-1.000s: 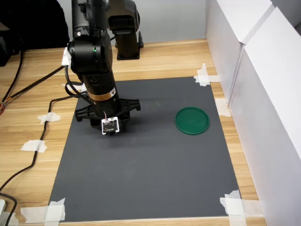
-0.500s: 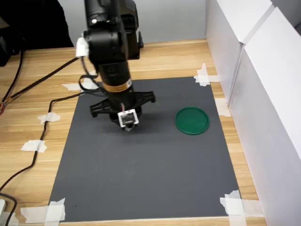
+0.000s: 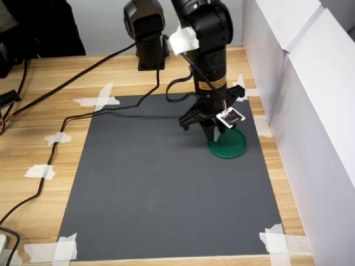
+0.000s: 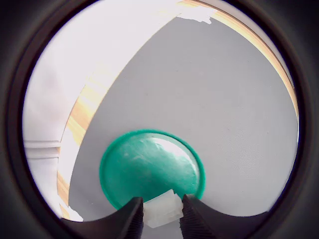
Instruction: Grasp a white terminal and put it on the green lid.
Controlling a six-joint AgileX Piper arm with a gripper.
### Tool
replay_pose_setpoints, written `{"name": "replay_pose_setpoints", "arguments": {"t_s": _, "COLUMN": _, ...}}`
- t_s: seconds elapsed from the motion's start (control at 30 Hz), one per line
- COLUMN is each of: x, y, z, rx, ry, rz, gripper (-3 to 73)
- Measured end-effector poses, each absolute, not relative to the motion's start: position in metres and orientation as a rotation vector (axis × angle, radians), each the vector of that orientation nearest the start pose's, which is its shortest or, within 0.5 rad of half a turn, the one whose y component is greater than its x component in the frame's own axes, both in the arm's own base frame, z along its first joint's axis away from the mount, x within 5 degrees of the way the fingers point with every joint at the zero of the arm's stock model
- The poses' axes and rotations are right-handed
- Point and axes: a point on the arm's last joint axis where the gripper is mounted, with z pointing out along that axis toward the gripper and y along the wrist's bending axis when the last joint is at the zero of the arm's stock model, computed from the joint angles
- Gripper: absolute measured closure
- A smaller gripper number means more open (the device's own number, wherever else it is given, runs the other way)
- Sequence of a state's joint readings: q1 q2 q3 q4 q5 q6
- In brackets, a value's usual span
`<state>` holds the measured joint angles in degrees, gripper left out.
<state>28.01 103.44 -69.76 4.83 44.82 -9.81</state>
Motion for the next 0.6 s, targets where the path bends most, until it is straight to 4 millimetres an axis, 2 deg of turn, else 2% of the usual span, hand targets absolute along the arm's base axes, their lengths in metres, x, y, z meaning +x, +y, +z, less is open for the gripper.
{"name": "replay_pose_setpoints", "arguments": {"t_s": 0.53, "x": 0.320, "y": 0.178, "z": 0.189, "rx": -0.860, "ry": 2.727, "rz": 0.170, "gripper": 41.5}}
{"name": "replay_pose_setpoints", "arguments": {"t_s": 0.6, "x": 0.320, "y": 0.178, "z": 0.189, "rx": -0.864, "ry": 2.725, "rz": 0.170, "gripper": 38.9}}
